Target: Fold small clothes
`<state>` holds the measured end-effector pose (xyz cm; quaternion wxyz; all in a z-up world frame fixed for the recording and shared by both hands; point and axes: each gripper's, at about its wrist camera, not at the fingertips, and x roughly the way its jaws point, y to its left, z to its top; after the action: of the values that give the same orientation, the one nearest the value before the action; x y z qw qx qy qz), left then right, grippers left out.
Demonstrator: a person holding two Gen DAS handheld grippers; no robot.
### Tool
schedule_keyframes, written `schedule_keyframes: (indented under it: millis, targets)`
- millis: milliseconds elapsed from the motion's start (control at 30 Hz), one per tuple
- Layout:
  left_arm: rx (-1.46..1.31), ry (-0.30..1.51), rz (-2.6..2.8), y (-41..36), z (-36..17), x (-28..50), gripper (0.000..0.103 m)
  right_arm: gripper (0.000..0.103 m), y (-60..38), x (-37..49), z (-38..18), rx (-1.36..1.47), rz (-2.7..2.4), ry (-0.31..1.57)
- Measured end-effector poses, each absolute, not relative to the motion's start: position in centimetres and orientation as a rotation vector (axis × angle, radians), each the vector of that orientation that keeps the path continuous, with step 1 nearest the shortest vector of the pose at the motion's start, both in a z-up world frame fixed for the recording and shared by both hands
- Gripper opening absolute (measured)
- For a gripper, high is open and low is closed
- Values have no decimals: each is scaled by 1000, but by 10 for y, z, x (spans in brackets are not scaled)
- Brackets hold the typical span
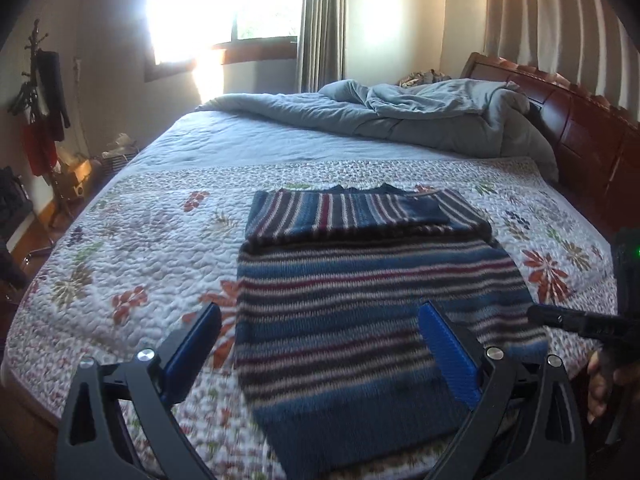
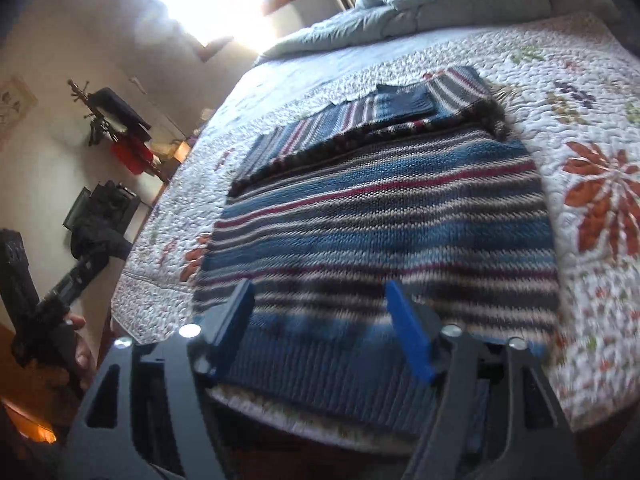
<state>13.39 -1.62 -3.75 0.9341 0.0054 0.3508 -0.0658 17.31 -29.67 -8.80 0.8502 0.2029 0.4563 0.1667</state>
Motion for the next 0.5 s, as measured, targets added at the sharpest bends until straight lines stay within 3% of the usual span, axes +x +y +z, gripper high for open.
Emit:
schedule_keyframes:
  millis: [133,300,500]
  targets:
    - [-17,783,-164,-5,-47,105,99,83,-312,137,-83,443,349,960]
    - [-336,994,-278,49,-96,101,99,84,-349,101,-101,504,297,1012]
    - [-676,1099,-370,93,-139,111,99,84,-394,77,-140,679,255,1093]
